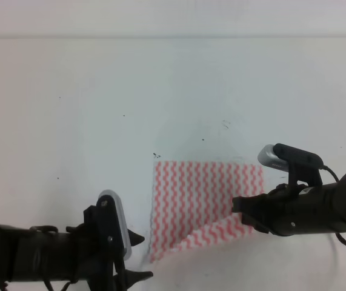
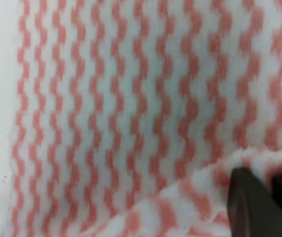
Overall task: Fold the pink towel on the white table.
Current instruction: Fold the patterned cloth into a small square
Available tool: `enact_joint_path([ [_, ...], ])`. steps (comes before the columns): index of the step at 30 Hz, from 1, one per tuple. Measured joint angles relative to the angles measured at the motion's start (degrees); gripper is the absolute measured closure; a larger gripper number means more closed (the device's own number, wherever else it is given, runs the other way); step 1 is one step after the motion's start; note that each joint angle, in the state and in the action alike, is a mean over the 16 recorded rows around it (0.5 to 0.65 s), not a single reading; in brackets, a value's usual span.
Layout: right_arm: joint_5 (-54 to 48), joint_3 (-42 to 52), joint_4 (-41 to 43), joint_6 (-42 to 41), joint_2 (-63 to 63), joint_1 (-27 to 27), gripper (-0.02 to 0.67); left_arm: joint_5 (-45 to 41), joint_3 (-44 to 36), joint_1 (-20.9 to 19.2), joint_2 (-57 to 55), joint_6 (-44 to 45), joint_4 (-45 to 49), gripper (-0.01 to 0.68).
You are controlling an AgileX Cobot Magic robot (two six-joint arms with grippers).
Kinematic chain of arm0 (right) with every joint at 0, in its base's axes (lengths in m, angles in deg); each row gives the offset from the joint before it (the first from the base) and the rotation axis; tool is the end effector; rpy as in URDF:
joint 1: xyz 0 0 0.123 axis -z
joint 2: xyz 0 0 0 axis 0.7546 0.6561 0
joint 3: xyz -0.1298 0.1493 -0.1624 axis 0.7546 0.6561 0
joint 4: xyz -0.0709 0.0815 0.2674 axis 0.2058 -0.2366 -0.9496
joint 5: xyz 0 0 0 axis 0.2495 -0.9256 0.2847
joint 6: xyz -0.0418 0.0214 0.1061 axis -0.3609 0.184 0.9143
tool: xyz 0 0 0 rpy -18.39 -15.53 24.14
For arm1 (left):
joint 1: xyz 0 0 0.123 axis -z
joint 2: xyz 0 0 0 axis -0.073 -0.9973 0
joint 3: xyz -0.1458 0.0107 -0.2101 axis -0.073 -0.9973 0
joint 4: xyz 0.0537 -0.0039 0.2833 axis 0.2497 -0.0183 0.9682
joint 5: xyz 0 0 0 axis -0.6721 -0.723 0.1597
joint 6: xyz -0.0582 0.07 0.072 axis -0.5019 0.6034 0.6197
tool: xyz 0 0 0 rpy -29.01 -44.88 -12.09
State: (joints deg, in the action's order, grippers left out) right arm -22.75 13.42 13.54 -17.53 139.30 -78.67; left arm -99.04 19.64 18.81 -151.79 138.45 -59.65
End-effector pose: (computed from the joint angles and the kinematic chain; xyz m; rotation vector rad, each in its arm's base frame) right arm 0.2780 0.1823 0.0962 0.0963 2.6109 0.6828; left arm 0.2162 -0.1661 0.0756 1.5857 1.6492 -0.5159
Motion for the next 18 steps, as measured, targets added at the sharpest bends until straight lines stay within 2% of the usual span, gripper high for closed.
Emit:
enact_joint_path([
  [18, -0.02, 0.04, 0.01, 0.01, 0.24, 0.00, 0.665, 1.60, 3.58, 0.00, -8.81, 3.01, 0.88, 0.246],
])
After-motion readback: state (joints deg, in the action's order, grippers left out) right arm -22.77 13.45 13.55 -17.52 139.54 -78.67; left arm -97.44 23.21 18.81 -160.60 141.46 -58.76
